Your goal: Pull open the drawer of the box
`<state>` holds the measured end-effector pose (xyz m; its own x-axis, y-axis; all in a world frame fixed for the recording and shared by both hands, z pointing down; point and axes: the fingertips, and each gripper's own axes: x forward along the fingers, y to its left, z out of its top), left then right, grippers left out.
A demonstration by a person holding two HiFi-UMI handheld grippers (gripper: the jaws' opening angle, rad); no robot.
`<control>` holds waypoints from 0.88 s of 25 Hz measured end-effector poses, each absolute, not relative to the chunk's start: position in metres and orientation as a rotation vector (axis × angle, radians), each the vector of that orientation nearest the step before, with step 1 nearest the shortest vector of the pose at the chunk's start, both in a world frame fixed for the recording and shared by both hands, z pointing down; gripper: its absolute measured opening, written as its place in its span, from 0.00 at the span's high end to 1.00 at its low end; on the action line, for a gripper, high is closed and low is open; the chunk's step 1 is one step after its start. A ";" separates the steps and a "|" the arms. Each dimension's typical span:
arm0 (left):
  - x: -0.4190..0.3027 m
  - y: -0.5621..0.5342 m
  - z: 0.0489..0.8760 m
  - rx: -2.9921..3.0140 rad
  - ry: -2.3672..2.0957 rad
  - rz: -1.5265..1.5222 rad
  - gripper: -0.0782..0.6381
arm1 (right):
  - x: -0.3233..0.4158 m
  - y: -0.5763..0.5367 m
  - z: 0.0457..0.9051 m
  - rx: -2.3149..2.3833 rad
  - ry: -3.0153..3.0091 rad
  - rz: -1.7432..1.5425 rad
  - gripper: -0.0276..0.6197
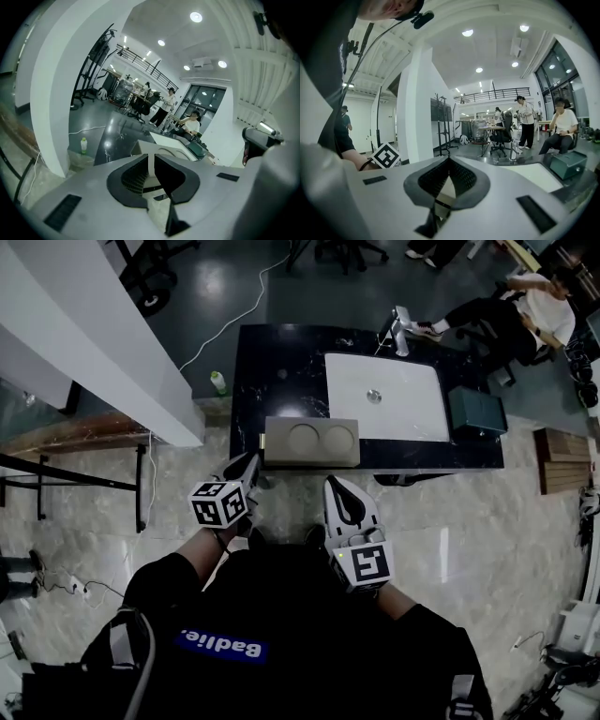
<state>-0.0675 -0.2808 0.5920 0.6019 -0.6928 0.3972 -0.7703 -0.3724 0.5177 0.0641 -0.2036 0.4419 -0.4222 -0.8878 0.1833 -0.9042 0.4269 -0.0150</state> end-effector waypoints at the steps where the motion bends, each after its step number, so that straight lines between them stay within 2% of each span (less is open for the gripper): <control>1: -0.069 -0.284 0.598 2.129 -1.151 0.145 0.87 | 0.067 -0.204 0.444 1.599 -2.520 0.168 0.96; 22: -0.067 -0.318 0.663 1.844 -1.024 -0.040 0.85 | 0.090 -0.202 0.455 1.615 -2.413 0.183 0.96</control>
<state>-0.0675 -0.3184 0.6632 0.6431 -0.6582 0.3915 -0.6254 -0.1563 0.7645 0.0904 -0.2017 0.4552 -0.3654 -0.8939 0.2598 -0.9228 0.3844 0.0246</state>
